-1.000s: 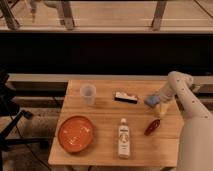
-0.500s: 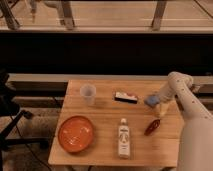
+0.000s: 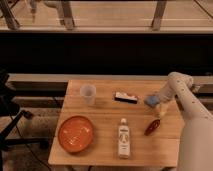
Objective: Place the white sponge in the ceramic cup
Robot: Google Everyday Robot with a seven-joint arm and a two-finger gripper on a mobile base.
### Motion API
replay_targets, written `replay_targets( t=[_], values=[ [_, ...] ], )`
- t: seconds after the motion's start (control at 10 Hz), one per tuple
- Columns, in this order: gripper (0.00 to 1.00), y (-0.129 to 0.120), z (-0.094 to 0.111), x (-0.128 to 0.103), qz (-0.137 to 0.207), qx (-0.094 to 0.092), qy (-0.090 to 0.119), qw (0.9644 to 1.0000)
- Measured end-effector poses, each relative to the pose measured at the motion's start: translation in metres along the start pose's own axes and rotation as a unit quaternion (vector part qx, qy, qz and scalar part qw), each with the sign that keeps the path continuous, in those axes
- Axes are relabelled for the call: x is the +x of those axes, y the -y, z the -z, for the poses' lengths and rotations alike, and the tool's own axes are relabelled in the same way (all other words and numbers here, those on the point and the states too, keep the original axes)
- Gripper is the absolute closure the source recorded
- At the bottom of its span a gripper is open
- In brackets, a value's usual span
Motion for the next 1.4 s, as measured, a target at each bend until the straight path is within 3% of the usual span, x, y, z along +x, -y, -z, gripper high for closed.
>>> replay_targets(
  t=[0.4, 1.4],
  values=[
    [0.00, 0.0003, -0.0009, 0.0008, -0.002, 0.002, -0.001, 1.0000],
    [0.14, 0.0021, -0.0016, 0.0008, -0.010, 0.010, -0.002, 0.9999]
  ],
)
